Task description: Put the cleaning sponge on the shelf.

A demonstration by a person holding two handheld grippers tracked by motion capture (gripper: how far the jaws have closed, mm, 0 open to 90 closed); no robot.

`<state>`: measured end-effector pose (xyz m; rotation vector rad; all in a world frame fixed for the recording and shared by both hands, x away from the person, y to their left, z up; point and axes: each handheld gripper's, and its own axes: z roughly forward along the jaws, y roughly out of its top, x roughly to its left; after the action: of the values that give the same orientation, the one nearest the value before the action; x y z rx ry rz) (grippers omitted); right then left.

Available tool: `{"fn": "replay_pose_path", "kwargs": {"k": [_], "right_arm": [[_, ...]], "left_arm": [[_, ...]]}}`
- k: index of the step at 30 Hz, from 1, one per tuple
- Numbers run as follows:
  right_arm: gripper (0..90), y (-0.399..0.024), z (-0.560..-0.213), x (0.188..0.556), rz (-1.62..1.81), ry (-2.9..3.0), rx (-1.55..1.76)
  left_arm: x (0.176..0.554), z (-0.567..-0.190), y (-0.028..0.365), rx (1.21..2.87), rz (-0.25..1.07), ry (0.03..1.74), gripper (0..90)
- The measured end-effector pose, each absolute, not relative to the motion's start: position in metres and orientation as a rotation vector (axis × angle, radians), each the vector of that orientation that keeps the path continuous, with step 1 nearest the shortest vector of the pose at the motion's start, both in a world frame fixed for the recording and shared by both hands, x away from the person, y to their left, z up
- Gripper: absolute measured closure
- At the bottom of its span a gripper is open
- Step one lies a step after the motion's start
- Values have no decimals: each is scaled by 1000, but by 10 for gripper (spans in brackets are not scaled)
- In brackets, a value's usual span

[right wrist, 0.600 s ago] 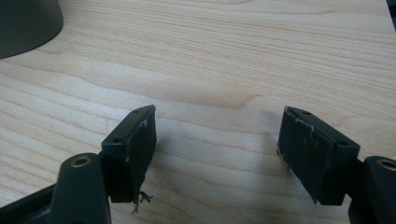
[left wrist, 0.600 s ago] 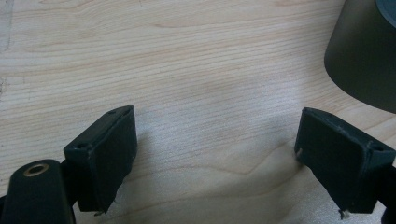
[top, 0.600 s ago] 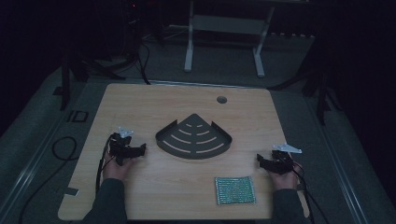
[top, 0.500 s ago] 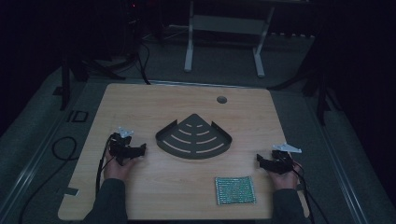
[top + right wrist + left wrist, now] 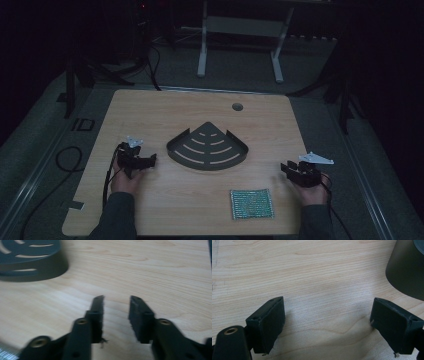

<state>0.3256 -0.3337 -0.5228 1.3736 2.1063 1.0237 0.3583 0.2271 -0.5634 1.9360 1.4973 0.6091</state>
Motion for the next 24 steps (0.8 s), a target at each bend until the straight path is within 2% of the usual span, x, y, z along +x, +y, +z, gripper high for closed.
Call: {"fn": "replay_pose_path", "kwargs": {"k": [4,7,24], "right_arm": [[840,-326,-515,318,955,2190,1307],[894,-317,-509,311,925,2240,1230],[894,-275,-497,273,849,2443,921]], "left_arm": [[358,-563,227,1936,609,1498,130],[358,-563,227,1936,609,1498,130],[358,-563,227,1936,609,1498,130]]}}
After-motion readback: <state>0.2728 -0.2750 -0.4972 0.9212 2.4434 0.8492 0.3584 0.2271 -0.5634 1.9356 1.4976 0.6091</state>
